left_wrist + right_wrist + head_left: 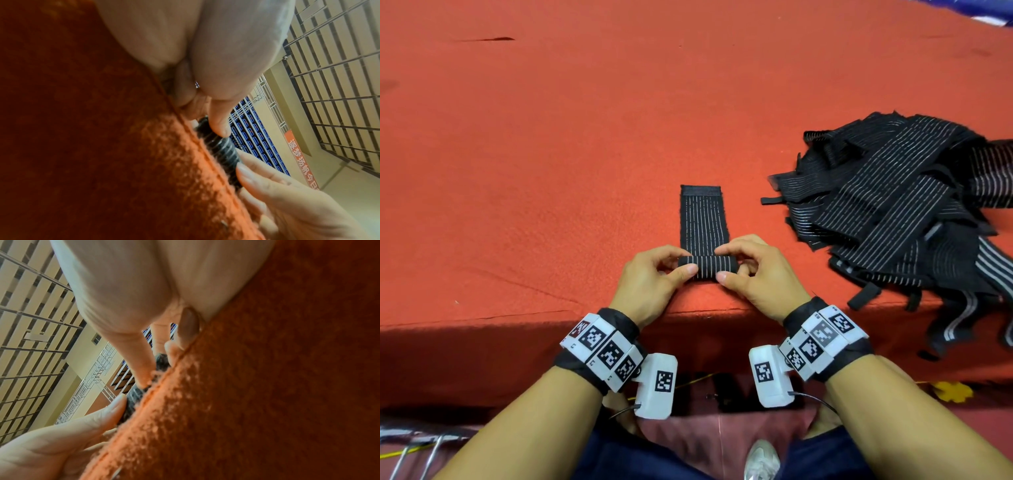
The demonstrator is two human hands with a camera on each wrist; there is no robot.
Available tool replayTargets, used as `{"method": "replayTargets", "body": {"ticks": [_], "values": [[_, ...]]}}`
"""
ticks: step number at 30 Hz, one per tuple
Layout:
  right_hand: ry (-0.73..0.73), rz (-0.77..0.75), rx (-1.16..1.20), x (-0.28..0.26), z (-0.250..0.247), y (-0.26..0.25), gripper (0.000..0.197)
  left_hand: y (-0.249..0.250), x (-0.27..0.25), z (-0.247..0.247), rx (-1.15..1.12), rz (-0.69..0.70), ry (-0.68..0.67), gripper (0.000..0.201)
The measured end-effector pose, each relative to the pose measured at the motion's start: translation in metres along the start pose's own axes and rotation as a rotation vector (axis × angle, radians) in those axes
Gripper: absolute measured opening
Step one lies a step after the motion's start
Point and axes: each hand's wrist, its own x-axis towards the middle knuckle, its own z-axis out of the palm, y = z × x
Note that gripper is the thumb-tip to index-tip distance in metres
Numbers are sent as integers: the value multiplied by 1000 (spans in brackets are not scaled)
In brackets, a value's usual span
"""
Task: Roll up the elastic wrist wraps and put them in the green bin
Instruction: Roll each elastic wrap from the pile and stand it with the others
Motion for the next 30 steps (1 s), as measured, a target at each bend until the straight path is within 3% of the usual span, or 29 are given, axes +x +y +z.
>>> {"method": "replayTargets", "body": {"ticks": [7,11,13,15,19,23,30], "values": [[12,20,-32,1,0,1,20,4,-1,1,27,7,-1,3],[29,31,-73,3,1,2,17,2,-5,1,17,46,6,36],[31,46,-85,4,0,2,15,1,-6,2,-3,56,14,43],[30,60,-82,4,1,2,13,1,-6,2,6,39,12,39],[38,61,-46,4,4,1,28,0,-5,3,2,59,15,27],[59,51,-91,4,3,-2,12,2,-5,5,37,70,31,19],[136,66,-45,2,4,-3,10,8,-4,6,62,48,25,13]]}}
